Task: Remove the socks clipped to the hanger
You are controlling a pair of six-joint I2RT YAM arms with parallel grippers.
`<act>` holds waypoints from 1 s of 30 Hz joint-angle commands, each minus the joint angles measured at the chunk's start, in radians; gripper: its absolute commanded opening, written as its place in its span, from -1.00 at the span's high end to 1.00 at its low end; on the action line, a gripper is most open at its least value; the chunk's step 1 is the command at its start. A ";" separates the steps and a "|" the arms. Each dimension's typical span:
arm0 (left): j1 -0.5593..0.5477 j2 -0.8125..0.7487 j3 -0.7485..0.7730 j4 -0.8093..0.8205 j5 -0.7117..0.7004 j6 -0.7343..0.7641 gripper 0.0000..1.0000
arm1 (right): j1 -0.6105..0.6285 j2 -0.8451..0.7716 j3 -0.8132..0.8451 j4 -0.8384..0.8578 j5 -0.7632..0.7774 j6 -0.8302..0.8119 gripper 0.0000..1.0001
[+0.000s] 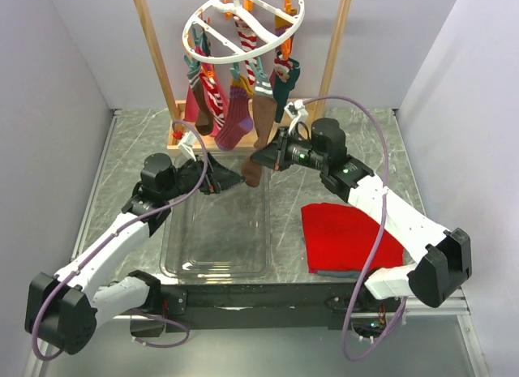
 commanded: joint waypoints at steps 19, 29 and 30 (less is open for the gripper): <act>-0.081 0.089 0.041 0.289 0.058 -0.084 -0.03 | 0.033 -0.086 -0.015 0.069 -0.153 0.133 0.95; -0.081 0.061 0.073 0.211 0.056 -0.082 0.98 | 0.030 0.016 0.364 -0.395 0.221 -0.165 -0.35; -0.080 0.058 0.073 0.211 0.056 -0.084 0.98 | 0.032 0.037 0.399 -0.416 0.258 -0.183 -0.43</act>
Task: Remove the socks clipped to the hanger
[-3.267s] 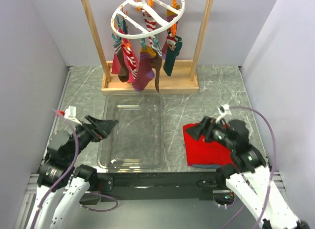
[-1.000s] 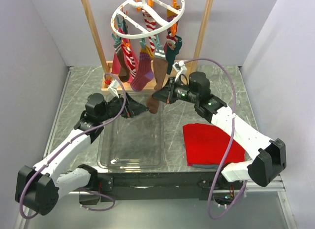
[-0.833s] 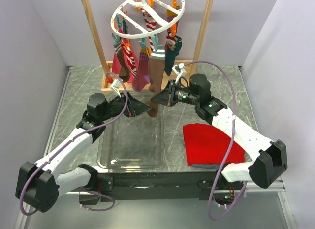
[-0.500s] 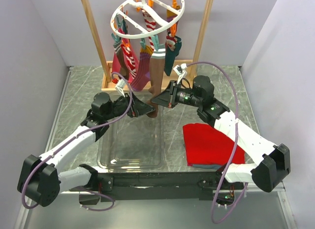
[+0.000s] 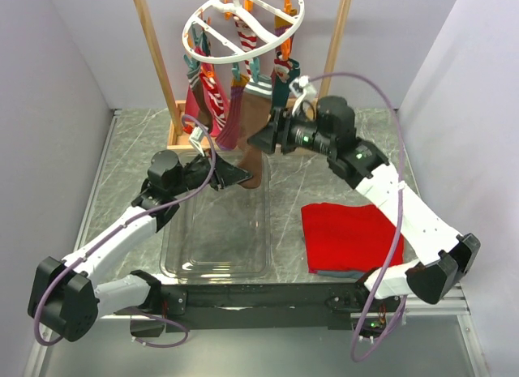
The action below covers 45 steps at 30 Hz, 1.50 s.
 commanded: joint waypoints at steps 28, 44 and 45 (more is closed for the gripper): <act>-0.002 -0.124 0.046 -0.092 0.021 0.025 0.98 | -0.062 0.365 0.721 -0.071 0.210 -0.446 -0.27; -0.002 -0.141 0.067 -0.124 0.021 0.041 0.98 | -0.085 0.461 0.781 -0.027 0.185 -0.423 -0.19; -0.004 -0.141 0.069 -0.125 0.021 0.039 0.98 | -0.087 0.461 0.780 -0.024 0.185 -0.424 -0.19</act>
